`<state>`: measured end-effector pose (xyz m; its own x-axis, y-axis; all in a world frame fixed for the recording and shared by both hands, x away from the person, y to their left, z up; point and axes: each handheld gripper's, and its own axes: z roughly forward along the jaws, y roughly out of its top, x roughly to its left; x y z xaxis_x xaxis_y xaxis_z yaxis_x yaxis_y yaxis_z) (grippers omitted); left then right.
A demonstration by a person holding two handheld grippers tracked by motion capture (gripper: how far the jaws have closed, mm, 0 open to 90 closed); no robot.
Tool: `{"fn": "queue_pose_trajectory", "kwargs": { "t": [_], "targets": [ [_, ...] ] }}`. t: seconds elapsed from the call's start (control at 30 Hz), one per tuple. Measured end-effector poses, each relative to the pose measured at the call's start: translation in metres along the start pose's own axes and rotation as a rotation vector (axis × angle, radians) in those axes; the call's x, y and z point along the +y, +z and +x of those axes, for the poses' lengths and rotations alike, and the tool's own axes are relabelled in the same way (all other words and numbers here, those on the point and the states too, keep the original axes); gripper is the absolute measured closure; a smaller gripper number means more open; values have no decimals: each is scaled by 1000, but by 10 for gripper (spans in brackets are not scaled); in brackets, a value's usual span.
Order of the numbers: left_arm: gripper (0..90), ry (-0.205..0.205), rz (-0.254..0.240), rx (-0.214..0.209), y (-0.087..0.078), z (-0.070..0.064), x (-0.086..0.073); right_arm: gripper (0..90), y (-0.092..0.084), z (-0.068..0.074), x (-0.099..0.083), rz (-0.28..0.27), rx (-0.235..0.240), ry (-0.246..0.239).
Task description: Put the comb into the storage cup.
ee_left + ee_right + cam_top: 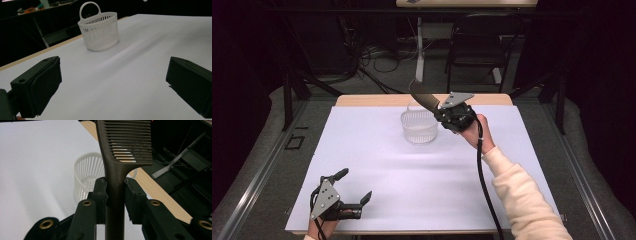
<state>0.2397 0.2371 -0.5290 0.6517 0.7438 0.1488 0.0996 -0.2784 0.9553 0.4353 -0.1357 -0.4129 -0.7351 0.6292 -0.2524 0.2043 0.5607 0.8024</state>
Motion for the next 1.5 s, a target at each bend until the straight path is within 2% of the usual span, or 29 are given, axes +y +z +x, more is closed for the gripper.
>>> {"fn": "queue_pose_trajectory", "kwargs": {
  "t": [0.23,0.97,1.5],
  "targets": [
    [1,1,0,5,0,0,0,724,5,-5,2,-36,-7,12],
    [2,1,-2,4,0,1,0,724,21,-8,12,-61,-39,-19],
    [2,-1,-3,1,0,0,0,724,27,-12,14,-81,-65,-20]
  ]
}}
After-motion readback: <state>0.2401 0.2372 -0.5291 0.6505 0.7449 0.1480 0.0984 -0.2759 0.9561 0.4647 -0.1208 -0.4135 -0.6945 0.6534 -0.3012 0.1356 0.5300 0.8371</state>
